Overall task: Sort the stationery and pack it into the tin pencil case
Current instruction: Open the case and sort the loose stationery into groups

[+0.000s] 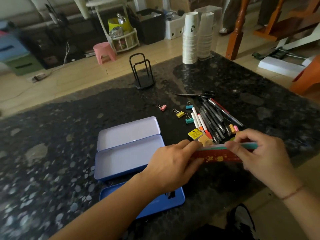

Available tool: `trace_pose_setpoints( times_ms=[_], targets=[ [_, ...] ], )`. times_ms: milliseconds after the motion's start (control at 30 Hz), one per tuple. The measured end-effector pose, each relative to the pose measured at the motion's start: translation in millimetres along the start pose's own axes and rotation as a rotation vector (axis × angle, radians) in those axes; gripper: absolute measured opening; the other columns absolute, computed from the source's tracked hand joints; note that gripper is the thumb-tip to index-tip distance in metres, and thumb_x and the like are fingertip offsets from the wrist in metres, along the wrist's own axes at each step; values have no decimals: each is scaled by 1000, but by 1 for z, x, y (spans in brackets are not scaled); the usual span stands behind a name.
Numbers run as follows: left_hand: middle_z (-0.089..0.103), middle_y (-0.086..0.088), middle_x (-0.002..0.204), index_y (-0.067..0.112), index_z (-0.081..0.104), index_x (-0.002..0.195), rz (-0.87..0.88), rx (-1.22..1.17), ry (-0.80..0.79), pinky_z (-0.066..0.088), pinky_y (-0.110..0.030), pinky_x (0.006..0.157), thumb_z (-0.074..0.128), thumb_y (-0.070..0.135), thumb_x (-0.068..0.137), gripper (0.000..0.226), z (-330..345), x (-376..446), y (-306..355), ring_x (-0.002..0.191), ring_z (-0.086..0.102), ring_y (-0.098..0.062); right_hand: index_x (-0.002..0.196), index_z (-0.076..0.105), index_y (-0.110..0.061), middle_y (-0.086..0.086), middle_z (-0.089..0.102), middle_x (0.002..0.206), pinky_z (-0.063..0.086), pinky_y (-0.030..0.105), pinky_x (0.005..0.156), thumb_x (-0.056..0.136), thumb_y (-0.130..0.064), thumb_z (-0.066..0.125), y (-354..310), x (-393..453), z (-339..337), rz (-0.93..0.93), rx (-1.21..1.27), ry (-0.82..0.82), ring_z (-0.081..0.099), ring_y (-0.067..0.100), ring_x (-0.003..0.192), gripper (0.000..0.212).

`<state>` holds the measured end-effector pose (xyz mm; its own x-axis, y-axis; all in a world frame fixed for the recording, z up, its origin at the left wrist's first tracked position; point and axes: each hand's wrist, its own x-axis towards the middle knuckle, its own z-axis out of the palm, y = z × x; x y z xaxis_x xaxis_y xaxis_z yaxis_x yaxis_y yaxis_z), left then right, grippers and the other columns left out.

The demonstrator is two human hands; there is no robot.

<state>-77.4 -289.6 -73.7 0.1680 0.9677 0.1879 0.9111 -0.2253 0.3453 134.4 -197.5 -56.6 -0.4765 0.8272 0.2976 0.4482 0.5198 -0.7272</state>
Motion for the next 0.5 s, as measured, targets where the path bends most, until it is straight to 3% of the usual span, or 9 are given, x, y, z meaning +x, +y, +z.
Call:
trace_pose_setpoints(
  times_ms=[67,133,200,333,433,500],
  targets=[
    [64,7,110,30,48,126,-50,-14,3,56,-37,66,40,46,97,34,-3,-8,-6,82,65,-17,82,62,-17,-11,64,81,45,8,48,77,-63,61,0,0,6,-43,-65,-6,65,3,67,46],
    [65,8,108,32,51,122,-141,-59,4,55,-38,70,42,45,94,32,-10,-20,-18,84,64,-17,105,61,-24,-12,58,105,47,17,68,69,-72,60,-2,2,14,-86,-200,-134,58,3,90,59],
    [66,9,105,32,55,118,-218,-107,16,53,-36,72,49,41,92,28,-20,-35,-34,86,63,-15,119,55,-33,-14,54,117,43,25,78,67,-73,55,-10,8,26,-202,-391,-256,54,7,102,65],
    [64,12,89,36,55,110,-369,-196,27,51,-28,69,59,32,94,17,-43,-64,-72,78,61,-7,119,46,-32,-10,59,107,43,23,71,77,-54,61,-38,27,67,-426,-446,-338,60,14,95,50],
    [63,11,94,39,55,108,-526,-282,0,55,-24,73,62,30,93,20,-56,-81,-102,85,64,-6,129,30,-34,-11,47,118,49,28,77,84,-63,51,-60,46,99,-447,-464,-481,49,12,105,58],
    [65,10,94,38,56,104,-593,-297,-1,53,-22,71,64,26,91,20,-60,-90,-121,85,65,-6,127,35,-32,-10,46,120,51,34,78,87,-58,51,-69,56,120,-490,-464,-518,48,14,107,50]
  ],
)
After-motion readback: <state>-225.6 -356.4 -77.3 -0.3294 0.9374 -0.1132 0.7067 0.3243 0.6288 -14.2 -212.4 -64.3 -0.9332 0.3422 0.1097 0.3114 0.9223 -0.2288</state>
